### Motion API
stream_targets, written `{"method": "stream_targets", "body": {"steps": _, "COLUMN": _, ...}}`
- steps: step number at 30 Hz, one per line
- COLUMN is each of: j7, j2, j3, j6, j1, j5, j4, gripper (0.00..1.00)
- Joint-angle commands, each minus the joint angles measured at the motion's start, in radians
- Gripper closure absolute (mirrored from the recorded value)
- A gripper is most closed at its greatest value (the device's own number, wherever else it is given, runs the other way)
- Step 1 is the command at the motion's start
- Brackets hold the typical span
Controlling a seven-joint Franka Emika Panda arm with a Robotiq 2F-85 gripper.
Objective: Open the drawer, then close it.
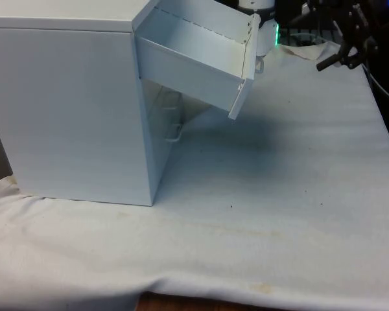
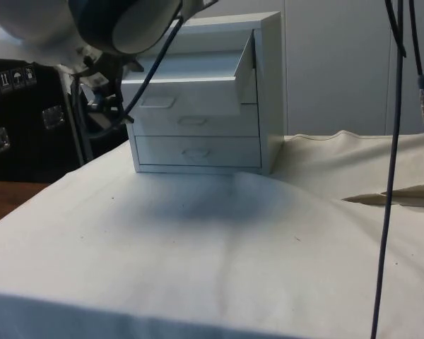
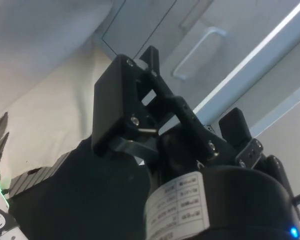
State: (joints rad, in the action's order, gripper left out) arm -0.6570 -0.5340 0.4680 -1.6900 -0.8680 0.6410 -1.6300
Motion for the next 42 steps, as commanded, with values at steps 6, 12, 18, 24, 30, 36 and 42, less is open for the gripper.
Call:
{"method": "stream_targets", "body": {"steps": 6, "j7": -0.015, "j2": -0.026, "j3": -0.020, "j6": 0.031, "j1": -0.003, "j5": -0.005, "j4": 0.037, "gripper": 0.00}}
{"method": "stream_targets", "body": {"steps": 12, "j7": -0.022, "j2": -0.031, "j3": -0.028, "j6": 0.034, "j1": -0.001, "j5": 0.000, "j4": 0.045, "gripper": 0.00}}
{"method": "stream_targets", "body": {"steps": 18, "j7": -0.023, "j2": -0.034, "j3": -0.030, "j6": 0.039, "j1": -0.004, "j5": 0.000, "j4": 0.049, "gripper": 0.09}}
{"method": "stream_targets", "body": {"steps": 24, "j7": -0.024, "j2": -0.034, "j3": -0.030, "j6": 0.038, "j1": -0.004, "j5": 0.000, "j4": 0.050, "gripper": 0.42}}
{"method": "stream_targets", "body": {"steps": 30, "j7": -0.024, "j2": -0.035, "j3": -0.030, "j6": 0.038, "j1": -0.005, "j5": 0.000, "j4": 0.050, "gripper": 0.78}}
{"method": "stream_targets", "body": {"steps": 36, "j7": -0.025, "j2": -0.032, "j3": -0.026, "j6": 0.024, "j1": 0.002, "j5": 0.004, "j4": 0.037, "gripper": 1.00}}
{"method": "stream_targets", "body": {"steps": 42, "j7": -0.026, "j2": -0.025, "j3": -0.005, "j6": -0.003, "j1": 0.008, "j5": 0.009, "j4": 0.004, "gripper": 1.00}}
